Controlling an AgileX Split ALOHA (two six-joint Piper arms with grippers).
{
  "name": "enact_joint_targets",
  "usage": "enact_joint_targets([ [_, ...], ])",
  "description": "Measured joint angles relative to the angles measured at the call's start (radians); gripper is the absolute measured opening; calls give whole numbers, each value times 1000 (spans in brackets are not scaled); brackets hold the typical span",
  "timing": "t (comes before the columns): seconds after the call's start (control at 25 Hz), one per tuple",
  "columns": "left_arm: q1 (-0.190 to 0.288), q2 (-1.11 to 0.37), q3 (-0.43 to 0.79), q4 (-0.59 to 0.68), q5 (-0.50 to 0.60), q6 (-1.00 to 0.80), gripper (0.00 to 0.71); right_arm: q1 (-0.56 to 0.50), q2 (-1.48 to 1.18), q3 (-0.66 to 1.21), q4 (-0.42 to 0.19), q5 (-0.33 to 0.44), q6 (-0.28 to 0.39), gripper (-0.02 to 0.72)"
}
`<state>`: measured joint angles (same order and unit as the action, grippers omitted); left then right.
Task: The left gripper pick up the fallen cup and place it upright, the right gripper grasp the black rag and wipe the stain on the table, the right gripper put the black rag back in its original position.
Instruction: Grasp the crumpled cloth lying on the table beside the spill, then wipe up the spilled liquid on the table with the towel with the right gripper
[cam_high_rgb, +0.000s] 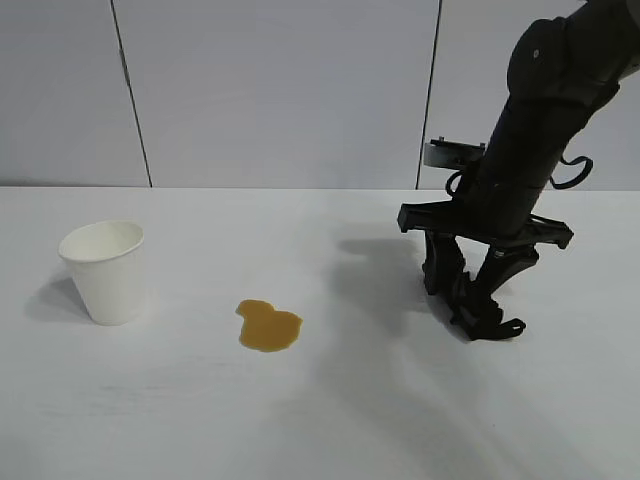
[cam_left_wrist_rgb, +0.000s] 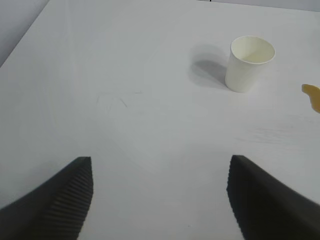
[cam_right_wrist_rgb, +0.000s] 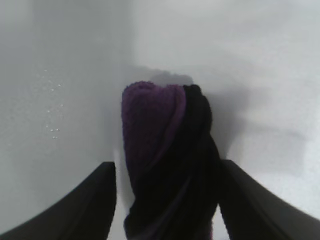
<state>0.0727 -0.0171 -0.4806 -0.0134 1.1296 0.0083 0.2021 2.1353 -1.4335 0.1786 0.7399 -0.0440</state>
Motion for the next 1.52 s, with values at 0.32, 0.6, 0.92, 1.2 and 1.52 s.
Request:
enact_joint_targets([
  [0.32,0,0,0,0,0,0,539,0,1,-5,0,6,7,99],
  [0.6,0,0,0,0,0,0,539,0,6,-81,1,133,7,99],
  [0.92,0,0,0,0,0,0,539,58,6,-205,12,230,3,99],
  [1.2,0,0,0,0,0,0,539,242,6,-205,40,199,-2,99],
  [1.52,0,0,0,0,0,0,539,392,6,-205,52,89,74,99],
])
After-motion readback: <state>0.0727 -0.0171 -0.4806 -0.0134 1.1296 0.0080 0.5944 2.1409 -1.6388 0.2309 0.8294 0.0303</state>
